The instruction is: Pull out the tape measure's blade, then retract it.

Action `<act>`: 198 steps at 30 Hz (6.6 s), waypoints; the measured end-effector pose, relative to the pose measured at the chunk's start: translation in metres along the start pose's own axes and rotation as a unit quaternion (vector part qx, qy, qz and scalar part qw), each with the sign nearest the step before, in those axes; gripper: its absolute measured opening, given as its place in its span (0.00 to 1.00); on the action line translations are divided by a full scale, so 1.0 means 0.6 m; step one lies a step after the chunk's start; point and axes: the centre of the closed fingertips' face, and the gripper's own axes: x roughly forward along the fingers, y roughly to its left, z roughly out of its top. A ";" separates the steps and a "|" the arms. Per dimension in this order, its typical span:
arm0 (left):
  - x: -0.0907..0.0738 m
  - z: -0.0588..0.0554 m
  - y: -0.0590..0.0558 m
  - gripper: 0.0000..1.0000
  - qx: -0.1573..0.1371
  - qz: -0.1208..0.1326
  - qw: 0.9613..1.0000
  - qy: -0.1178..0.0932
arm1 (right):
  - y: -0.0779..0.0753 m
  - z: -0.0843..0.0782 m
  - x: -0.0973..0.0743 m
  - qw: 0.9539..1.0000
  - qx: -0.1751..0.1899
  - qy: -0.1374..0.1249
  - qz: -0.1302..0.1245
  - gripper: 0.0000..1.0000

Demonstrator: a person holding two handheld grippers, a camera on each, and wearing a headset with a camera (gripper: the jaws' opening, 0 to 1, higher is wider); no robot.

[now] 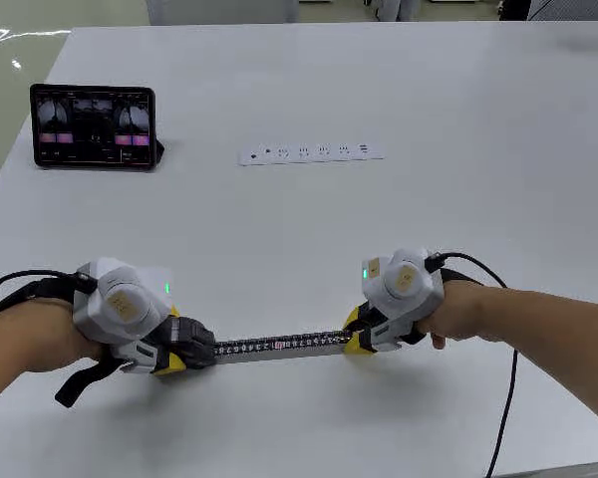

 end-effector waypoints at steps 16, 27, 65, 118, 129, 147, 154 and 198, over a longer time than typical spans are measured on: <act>0.001 -0.001 0.000 0.32 0.000 0.000 1.000 0.000 | -0.003 -0.016 -0.008 1.000 0.002 0.003 -0.002 0.10; 0.001 -0.001 -0.001 0.32 0.001 0.001 1.000 0.000 | -0.004 -0.025 -0.014 1.000 0.004 0.005 -0.003 0.10; 0.006 -0.004 0.002 0.32 0.003 0.001 1.000 0.003 | -0.007 -0.054 -0.034 1.000 0.023 0.008 -0.009 0.10; 0.004 0.004 -0.001 0.33 0.013 0.000 1.000 0.013 | -0.007 -0.065 -0.039 0.998 0.008 0.056 -0.010 0.11; 0.002 0.003 0.001 0.34 0.027 0.005 0.999 0.016 | -0.005 -0.065 -0.038 0.998 -0.014 0.067 -0.013 0.12; -0.021 0.011 0.015 0.42 0.012 0.013 1.000 0.003 | -0.014 -0.071 -0.041 0.996 -0.035 0.079 -0.031 0.18; -0.031 0.022 0.014 0.47 -0.019 0.017 0.999 -0.019 | -0.013 -0.077 -0.049 0.996 -0.023 0.076 -0.033 0.24; -0.035 0.008 -0.010 0.99 -0.145 0.020 0.987 -0.064 | -0.007 -0.035 -0.073 0.994 0.073 -0.013 -0.077 0.75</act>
